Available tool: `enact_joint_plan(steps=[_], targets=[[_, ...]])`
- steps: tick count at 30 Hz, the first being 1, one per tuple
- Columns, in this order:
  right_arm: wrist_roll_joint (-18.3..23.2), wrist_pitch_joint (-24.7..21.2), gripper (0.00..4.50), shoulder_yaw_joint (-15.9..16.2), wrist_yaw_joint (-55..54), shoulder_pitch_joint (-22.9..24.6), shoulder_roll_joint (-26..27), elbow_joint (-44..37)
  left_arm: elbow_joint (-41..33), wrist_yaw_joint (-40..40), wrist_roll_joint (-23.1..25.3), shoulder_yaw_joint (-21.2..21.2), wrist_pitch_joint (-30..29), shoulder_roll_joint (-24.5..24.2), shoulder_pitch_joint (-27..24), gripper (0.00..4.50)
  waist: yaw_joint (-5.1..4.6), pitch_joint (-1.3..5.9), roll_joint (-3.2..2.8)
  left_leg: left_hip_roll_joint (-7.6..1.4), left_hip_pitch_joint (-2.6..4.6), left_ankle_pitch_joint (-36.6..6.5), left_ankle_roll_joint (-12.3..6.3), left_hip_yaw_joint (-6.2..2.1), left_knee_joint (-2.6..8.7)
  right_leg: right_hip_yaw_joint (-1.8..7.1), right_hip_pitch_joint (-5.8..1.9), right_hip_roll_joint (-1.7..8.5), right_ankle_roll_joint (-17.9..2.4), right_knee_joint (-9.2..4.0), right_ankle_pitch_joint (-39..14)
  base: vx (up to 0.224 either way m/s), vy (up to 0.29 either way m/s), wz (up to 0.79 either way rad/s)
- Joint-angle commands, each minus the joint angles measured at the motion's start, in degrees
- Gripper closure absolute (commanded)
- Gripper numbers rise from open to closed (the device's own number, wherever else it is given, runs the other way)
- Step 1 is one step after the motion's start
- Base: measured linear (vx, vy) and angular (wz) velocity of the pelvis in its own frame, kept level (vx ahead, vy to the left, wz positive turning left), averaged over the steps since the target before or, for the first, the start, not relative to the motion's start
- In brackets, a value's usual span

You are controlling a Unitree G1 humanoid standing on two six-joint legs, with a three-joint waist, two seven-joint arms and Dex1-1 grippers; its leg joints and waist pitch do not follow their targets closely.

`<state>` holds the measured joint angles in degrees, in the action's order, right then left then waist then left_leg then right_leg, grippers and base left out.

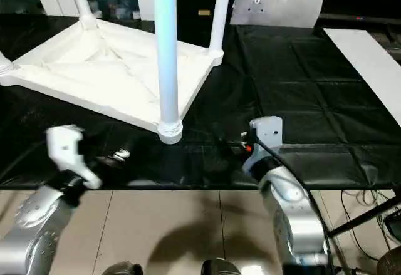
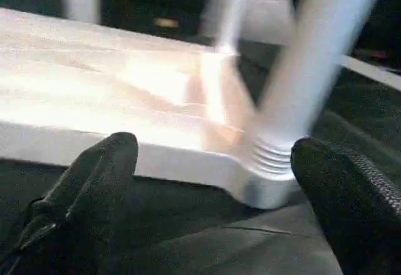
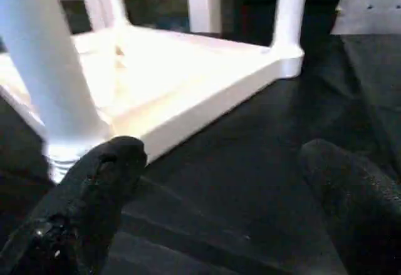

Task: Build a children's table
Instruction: Rotate table base

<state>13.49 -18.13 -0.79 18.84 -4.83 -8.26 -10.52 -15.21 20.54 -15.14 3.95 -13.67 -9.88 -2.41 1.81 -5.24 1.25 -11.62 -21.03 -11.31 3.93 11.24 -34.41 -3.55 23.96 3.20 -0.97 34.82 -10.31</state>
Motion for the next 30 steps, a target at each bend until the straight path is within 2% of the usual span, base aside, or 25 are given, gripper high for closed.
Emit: enact_joint_plan(steps=[1, 3, 4, 6, 7, 8, 9, 10, 11, 12, 13, 14, 15, 17, 18, 19, 20, 21, 23, 24, 26, 27, 28, 29, 30], targets=[[-0.1, -2.2, 0.0, 0.1, -0.6, 0.9, -1.1, -3.4, -2.3, -2.1, 0.7, 0.3, -1.1, 0.5, -0.7, 0.07, -0.2, 3.09, -0.37, -1.67, 0.71, -18.4, 0.07, -1.44, 4.89, 2.9, -1.61, 3.35, -1.0, -6.27, -27.2, 0.0, 0.0, 0.0], [-1.1, -2.6, 0.0, 0.9, -1.2, 2.0, -1.2, -5.4, -4.1, -3.9, 0.1, 0.9, -2.1, 1.5, -1.0, 0.07, -0.06, 3.28, -0.41, -1.67, 0.62, -18.0, 0.2, -1.45, 4.89, 2.93, -1.81, 3.45, -1.5, -6.03, -25.5, 0.0, 0.0, 0.0], [-1.1, -2.6, 0.0, 0.9, -1.2, 2.0, -1.2, -5.4, -4.1, -3.9, 0.1, 0.9, -2.1, 1.5, -1.0, 0.07, -0.13, 3.18, -0.37, -1.68, 1.02, -20.7, 0.64, -1.49, 5.05, 2.78, -1.91, 3.45, -1.3, -6.05, -27.9, 0.0, 0.0, 0.0], [-1.4, -5.8, 0.0, 1.3, -2.5, 3.3, -1.0, -7.7, -5.5, -6.3, -0.9, 1.9, -3.6, 2.8, -0.5, 0.07, -0.21, 3.1, -0.52, -1.6, 2.23, -25.9, 1.01, -1.62, 5.19, 2.34, -1.98, 3.22, -0.6, -6.48, -33.0, 0.0, 0.0, 0.0], [-1.0, -5.7, 0.0, 1.6, -2.1, 3.8, -1.1, -8.0, -5.4, -6.5, -0.7, 1.9, -3.6, 2.8, -0.3, 0.07, -0.37, 2.86, -0.54, -1.41, 3.35, -29.7, 0.47, -1.55, 5.18, 1.69, -1.91, 2.76, -0.7, -7.19, -36.3, 0.0, 0.0, 0.0], [-1.3, -5.1, 0.0, 2.2, -1.6, 4.1, -1.4, -8.1, -5.4, -6.7, -0.4, 1.8, -3.8, 2.7, -0.1, 0.07, -0.55, 2.5, -0.51, -1.22, 3.91, -31.6, 0.04, -1.49, 5.14, 1.23, -1.89, 2.52, -0.6, -7.72, -38.7, 0.0, 0.0, 0.0], [-2.0, -4.4, 0.0, 2.8, -1.4, 4.3, -1.5, -7.4, -4.9, -6.8, 0.5, 1.3, -4.0, 2.4, 0.4, 0.07, -0.87, 2.26, -0.33, -0.71, 4.84, -33.6, -0.59, -1.47, 4.83, 0.4, -2.19, 2.25, 0.0, -8.69, -42.8, 0.0, 0.0, 0.0], [-2.0, -4.4, 0.0, 2.8, -1.4, 4.2, -1.4, -7.1, -4.7, -6.8, 0.7, 1.1, -4.0, 2.3, 0.6, 0.07, -1.1, 1.76, -0.7, -0.73, 6.2, -35.6, -0.77, -1.59, 4.7, -0.48, -1.88, 2.12, 0.2, -9.51, -45.0, 0.0, 0.0, 0.0], [-2.1, -4.3, 0.0, 2.8, -1.8, 3.9, -1.2, -6.7, -4.4, -6.9, 0.8, 1.0, -4.1, 2.3, 0.8, 0.07, -1.46, 1.79, -0.68, -0.79, 6.19, -36.2, -0.85, -1.89, 4.96, -0.93, -2.92, 2.18, 0.4, -9.46, -44.6, 0.0, 0.0, 0.0], [-2.1, -4.3, 0.0, 2.7, -1.9, 3.8, -1.1, -6.6, -4.4, -7.0, 0.9, 0.9, -4.1, 2.4, 0.9, 0.07, -1.64, 1.59, -0.84, -0.91, 6.6, -37.2, -0.86, -1.97, 5.0, -1.18, -2.81, 2.23, 0.3, -9.54, -44.7, 0.069, 0.014, -0.09], [-2.3, -4.4, 0.0, 2.8, -2.4, 3.6, -1.0, -6.5, -4.4, -7.2, 0.9, 0.9, -4.4, 2.5, 1.0, 0.07, -2.1, 1.78, -0.96, -1.08, 7.08, -38.1, -0.73, -2.13, 5.07, -1.32, -3.33, 2.52, -0.6, -9.23, -43.2, 0.084, 0.018, -0.05], [-2.5, -4.5, 0.0, 2.9, -2.6, 3.5, -0.9, -6.5, -4.4, -7.4, 0.9, 0.8, -4.6, 2.6, 1.1, 0.07, -2.39, 1.92, -0.89, -1.07, 7.13, -37.8, -0.85, -2.13, 5.15, -1.21, -3.63, 2.75, -1.5, -9.03, -41.9, 0.084, 0.018, -0.05], [-2.5, -4.6, 0.0, 3.0, -2.7, 3.5, -0.9, -6.4, -4.3, -7.4, 1.0, 0.7, -4.7, 2.7, 1.2, 0.07, -2.38, 2.43, -0.88, -0.93, 5.73, -34.1, -1.22, -2.19, 5.57, -0.33, -5.47, 3.37, -3.2, -8.29, -38.9, 0.117, 0.019, -0.06], [-2.7, -4.7, 0.0, 3.1, -3.0, 3.4, -0.9, -6.3, -4.3, -7.5, 1.0, 0.4, -5.1, 2.5, 1.3, 0.07, -2.01, 3.73, -1.0, -0.5, 4.08, -22.9, -3.0, -1.46, 5.71, 1.3, -7.85, 3.51, -8.8, -7.0, -28.9, 0.129, 0.012, -0.04], [-2.8, -4.8, 0.0, 3.1, -3.0, 3.4, -0.9, -6.4, -4.3, -7.6, 1.0, 0.4, -5.2, 2.5, 1.4, 0.07, -1.96, 3.97, -1.05, -0.41, 3.68, -20.1, -3.58, -1.33, 5.62, 1.34, -8.33, 3.32, -10.1, -6.65, -25.9, 0.116, 0.006, 0.0], [-3.0, -4.8, 0.0, 3.2, -3.0, 3.2, -1.2, -6.1, -4.2, -7.8, 0.9, 0.4, -5.5, 2.4, 1.6, 0.07, -1.92, 4.52, -1.24, -0.19, 3.94, -15.3, -4.67, -0.98, 5.34, 1.38, -8.73, 3.01, -12.7, -5.89, -19.0, 0.135, 0.006, 0.03], [-3.0, -4.7, 0.0, 3.2, -3.0, 3.1, -1.3, -6.1, -4.2, -7.8, 0.9, 0.4, -5.5, 2.4, 1.7, 0.07, -1.96, 4.65, -1.27, -0.1, 4.02, -13.3, -5.33, -0.93, 5.29, 1.35, -8.89, 2.79, -13.8, -5.46, -15.7, 0.135, 0.006, 0.03], [-3.1, -4.7, 0.0, 3.2, -3.0, 3.1, -1.3, -6.0, -4.1, -7.8, 0.9, 0.4, -5.6, 2.4, 1.8, 0.07, -1.9, 5.16, -1.26, 0.34, 3.93, -9.3, -6.9, -0.85, 4.92, 1.37, -9.59, 2.35, -15.5, -4.6, -9.0, 0.159, 0.017, 0.04], [-3.2, -4.7, 0.0, 3.2, -2.9, 3.0, -1.4, -5.8, -4.0, -7.8, 0.9, 0.5, -5.6, 2.4, 1.8, 0.07, -1.27, 5.63, -1.13, 1.93, 3.04, -2.7, -10.02, -0.84, 3.67, 2.07, -11.16, 1.8, -16.5, -3.41, 1.2, 0.153, 0.044, 0.06], [-3.5, -4.7, 0.0, 3.3, -2.9, 2.9, -1.6, -5.7, -4.0, -7.8, 0.8, 0.5, -5.6, 2.4, 1.8, 0.07, -1.15, 5.73, -1.24, 2.16, 2.85, -1.3, -10.7, -0.94, 3.46, 2.15, -11.48, 1.68, -16.6, -3.09, 3.3, 0.151, 0.035, 0.1], [-3.8, -4.6, 0.0, 3.5, -2.8, 2.9, -1.8, -5.5, -3.9, -7.8, 0.7, 0.5, -5.5, 2.3, 1.7, 0.07, -1.24, 5.89, -1.71, 1.83, 4.77, 3.6, -13.27, -1.72, 3.41, 1.13, -10.37, 0.62, -15.5, -1.86, 8.1, 0.161, 0.007, 0.15], [-3.9, -4.7, 0.0, 3.6, -2.8, 2.9, -1.9, -5.4, -3.8, -7.7, 0.7, 0.5, -5.5, 2.2, 1.6, 0.07, -1.67, 6.21, -1.76, 1.38, 6.65, 7.6, -16.79, -2.74, 3.03, 0.55, -9.35, -0.05, -13.6, -0.67, 10.3, 0.173, -0.005, 0.16], [-4.0, -4.7, 0.0, 3.7, -2.9, 2.9, -2.0, -5.4, -3.8, -7.7, 0.6, 0.5, -5.5, 2.2, 1.6, 0.07, -2.56, 6.21, -1.46, 0.61, 8.97, 12.8, -21.29, -4.47, 2.38, 0.25, -7.12, -0.34, -11.2, 0.89, 11.3, 0.164, -0.013, 0.16], [-4.2, -4.8, 0.0, 3.9, -3.0, 2.9, -2.1, -5.4, -3.7, -7.6, 0.6, 0.4, -5.6, 2.1, 1.6, 0.07, -2.92, 6.06, -0.95, 0.01, 11.08, 14.9, -24.37, -5.51, 1.56, 0.84, -5.01, 0.34, -10.1, 1.67, 9.2, 0.164, -0.013, 0.16], [-4.2, -4.9, 0.0, 3.9, -3.0, 2.9, -2.1, -5.4, -3.7, -7.6, 0.6, 0.4, -5.6, 2.1, 1.6, 0.07, -2.89, 5.74, -0.81, 0.32, 11.41, 14.7, -24.58, -5.43, 1.17, 1.46, -4.49, 0.81, -10.5, 1.74, 8.6, 0.138, -0.008, 0.21]])
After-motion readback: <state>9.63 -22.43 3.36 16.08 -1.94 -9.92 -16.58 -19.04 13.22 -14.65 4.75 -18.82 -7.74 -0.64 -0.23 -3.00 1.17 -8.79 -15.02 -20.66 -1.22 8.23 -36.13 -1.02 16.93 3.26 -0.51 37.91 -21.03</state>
